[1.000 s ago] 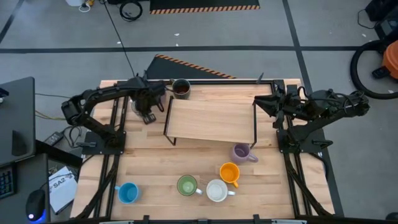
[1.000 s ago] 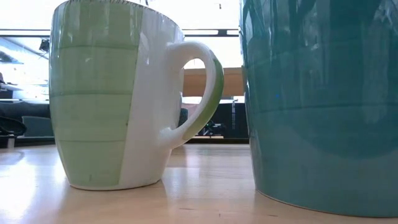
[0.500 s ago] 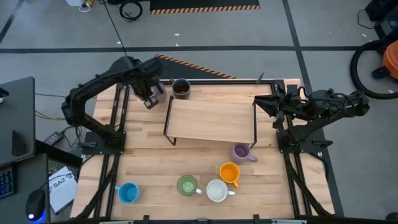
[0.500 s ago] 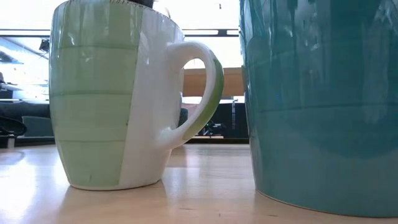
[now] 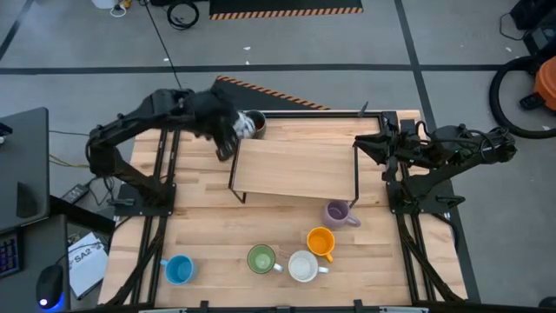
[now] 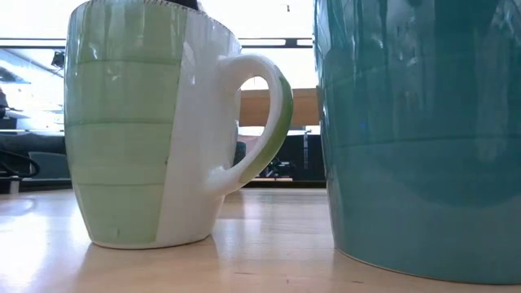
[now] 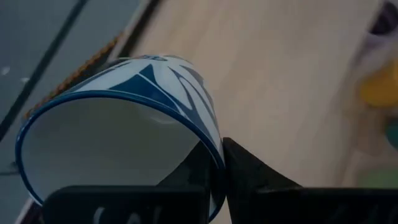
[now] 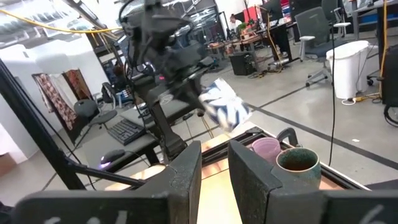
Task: Place coffee mugs
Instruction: Put the blue patterned mug on the shelf
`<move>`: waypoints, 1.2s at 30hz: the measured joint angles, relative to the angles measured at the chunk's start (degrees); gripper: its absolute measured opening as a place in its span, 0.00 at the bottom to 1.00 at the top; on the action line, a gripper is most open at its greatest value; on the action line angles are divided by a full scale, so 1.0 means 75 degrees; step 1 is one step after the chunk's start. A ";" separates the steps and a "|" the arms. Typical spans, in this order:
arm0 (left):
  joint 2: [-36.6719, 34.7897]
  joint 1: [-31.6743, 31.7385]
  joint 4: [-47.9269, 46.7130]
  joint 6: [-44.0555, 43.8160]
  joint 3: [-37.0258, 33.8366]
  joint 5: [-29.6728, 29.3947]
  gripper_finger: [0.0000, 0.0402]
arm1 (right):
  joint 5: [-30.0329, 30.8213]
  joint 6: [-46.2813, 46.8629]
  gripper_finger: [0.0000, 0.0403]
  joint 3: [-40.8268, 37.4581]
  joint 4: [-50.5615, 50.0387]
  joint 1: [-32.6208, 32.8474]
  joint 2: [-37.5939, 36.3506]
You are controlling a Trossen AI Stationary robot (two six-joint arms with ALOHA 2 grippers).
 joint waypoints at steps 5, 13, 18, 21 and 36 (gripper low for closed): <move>0.0514 -0.0992 0.0023 -0.0081 -0.0012 0.0069 0.07 | -0.0158 -0.0023 0.21 0.0000 -0.0006 0.0000 0.0000; 0.1360 -0.2014 -0.0139 -0.0054 -0.0012 0.0471 0.07 | -0.0573 0.0187 0.21 0.0000 -0.0073 0.0000 0.0232; 0.1632 -0.2351 -0.0524 0.0091 -0.0014 0.0168 0.07 | -0.0853 0.0269 0.21 -0.0003 -0.0126 0.0000 0.0440; 0.1673 -0.2463 -0.0714 0.0396 -0.0009 0.0069 0.07 | -0.0901 0.0408 0.21 -0.0006 -0.0138 0.0000 0.0512; 0.1724 -0.2571 -0.1056 0.2399 -0.0012 -0.0272 0.07 | -0.0901 0.0633 0.21 -0.0009 -0.0010 0.0000 0.0586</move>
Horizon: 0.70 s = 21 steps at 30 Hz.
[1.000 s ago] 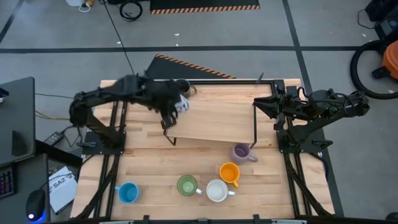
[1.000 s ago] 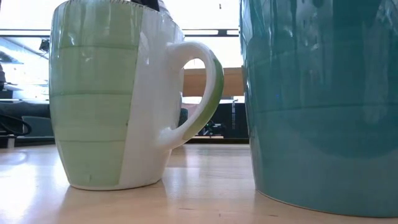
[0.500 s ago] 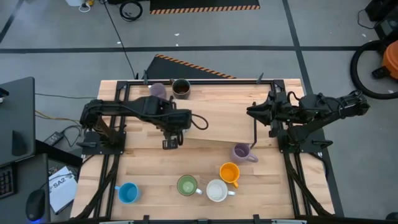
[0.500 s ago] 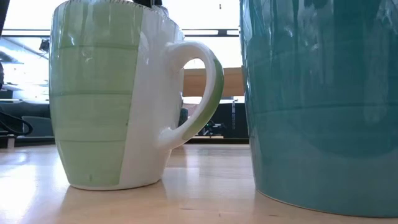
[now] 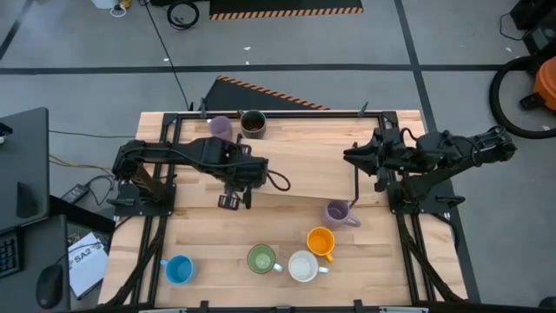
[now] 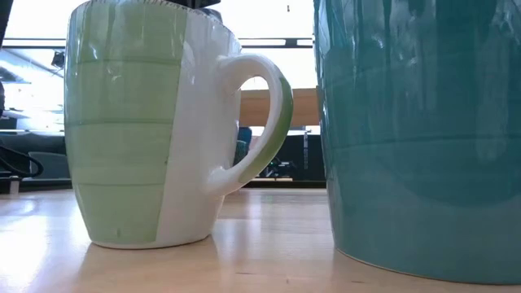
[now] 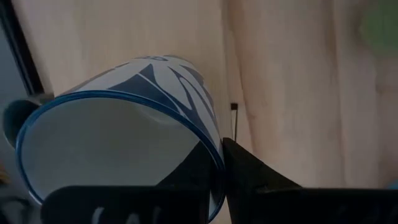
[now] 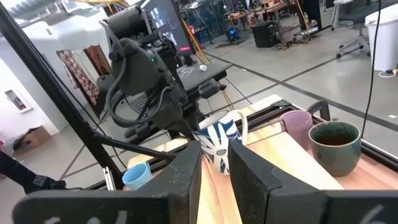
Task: Place coffee mugs
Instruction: Put the blue patterned mug on the shelf
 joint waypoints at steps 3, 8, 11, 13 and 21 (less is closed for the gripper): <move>0.0000 -0.0045 0.0015 0.1021 0.0000 -0.0012 0.07 | -0.0002 -0.0016 0.21 0.0000 0.0137 0.0000 0.0000; 0.0000 -0.0053 0.0011 0.2312 0.0000 -0.0190 0.07 | -0.0047 -0.0058 0.21 0.0000 0.0217 0.0009 0.0000; 0.0000 -0.0020 0.0011 0.2901 0.0000 -0.0215 0.07 | -0.0050 -0.0061 0.21 0.0000 0.0246 0.0009 0.0000; 0.0000 0.0012 0.0012 0.3133 0.0000 -0.0203 0.07 | -0.0050 -0.0060 0.21 0.0000 0.0243 0.0009 0.0000; 0.0047 0.0023 0.0004 0.3202 0.0000 -0.0110 0.07 | -0.0053 -0.0079 0.21 0.0003 0.0243 0.0015 0.0000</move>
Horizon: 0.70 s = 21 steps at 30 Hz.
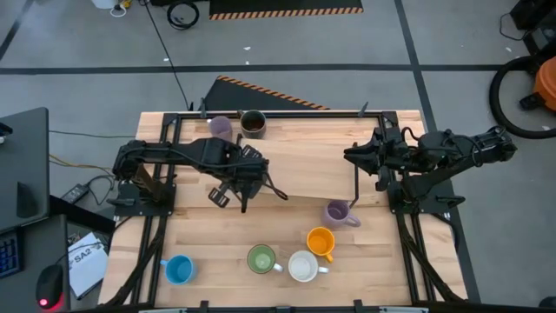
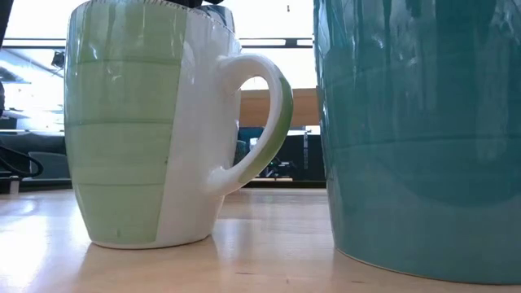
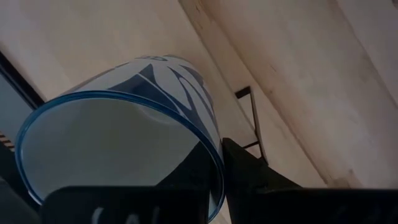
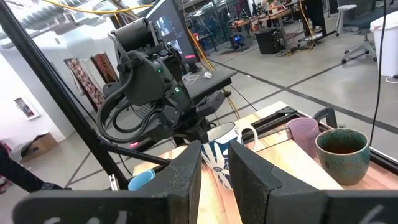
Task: Place coffee mugs
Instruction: Put the blue patterned mug on the shelf
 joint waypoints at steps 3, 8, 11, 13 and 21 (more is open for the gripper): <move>0.0113 0.0000 0.0004 0.0222 0.0000 -0.0006 0.07 | -0.0002 -0.0009 0.21 0.0000 0.0000 0.0000 0.0000; 0.0227 -0.0003 0.0015 0.0920 -0.0003 -0.0322 0.07 | -0.0072 -0.0009 0.21 0.0000 0.0000 0.0000 0.0000; 0.0224 0.0093 0.0014 0.1102 -0.0003 -0.0430 0.07 | -0.0195 0.0008 0.21 0.0000 0.0003 0.0000 0.0000; 0.0224 0.0227 -0.0036 0.1111 -0.0003 -0.0429 0.07 | -0.0197 0.0012 0.21 0.0000 0.0003 0.0000 0.0000; 0.0225 0.1097 -0.0012 0.1946 -0.0003 -0.0481 0.07 | -0.0197 -0.0003 0.21 0.0003 0.0066 0.0000 0.0000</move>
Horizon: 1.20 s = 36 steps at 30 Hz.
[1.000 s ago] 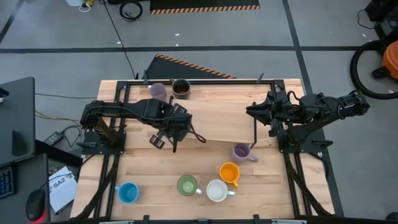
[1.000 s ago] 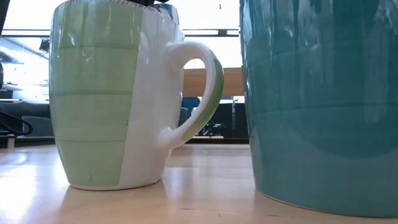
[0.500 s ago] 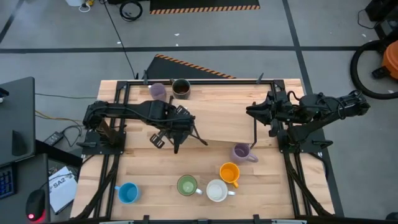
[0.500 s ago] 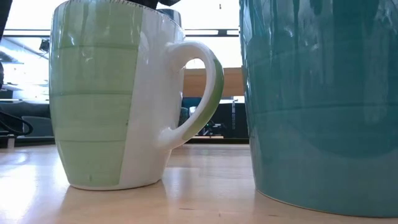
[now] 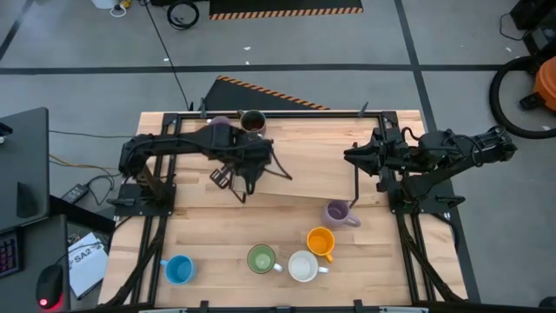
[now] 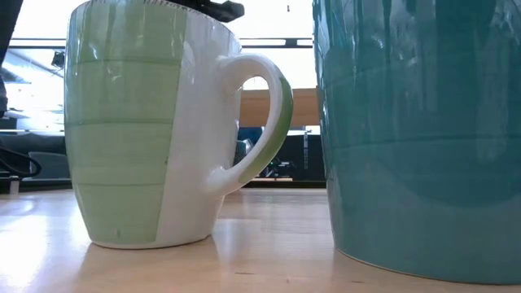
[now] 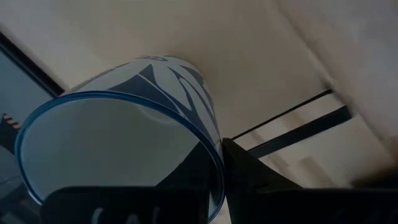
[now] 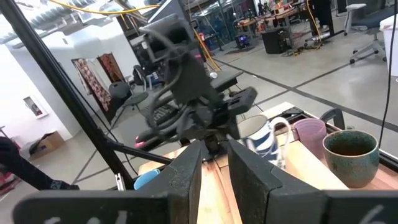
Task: Place coffee mugs
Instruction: Put the blue patterned mug on the shelf
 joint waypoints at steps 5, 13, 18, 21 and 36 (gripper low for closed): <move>-0.0001 0.0534 0.0256 0.0518 0.0000 -0.0062 0.07 | 0.0000 -0.0003 0.21 0.0000 0.0001 0.0000 0.0000; -0.0001 0.0983 0.1040 0.1558 0.0000 -0.0049 0.07 | 0.0010 -0.0007 0.21 0.0000 0.0001 0.0000 0.0000; -0.0001 0.1042 0.1544 0.1656 -0.0002 0.0266 0.07 | 0.0037 -0.0062 0.21 0.0000 0.0001 0.0000 0.0000; -0.0001 0.1009 0.1952 0.1646 -0.0003 0.0275 0.07 | 0.0048 -0.0065 0.21 0.0000 0.0002 0.0000 0.0000; 0.0302 0.0707 0.3699 0.1097 -0.0006 0.0600 0.07 | 0.0087 -0.0093 0.21 0.0005 0.0210 -0.0006 0.0010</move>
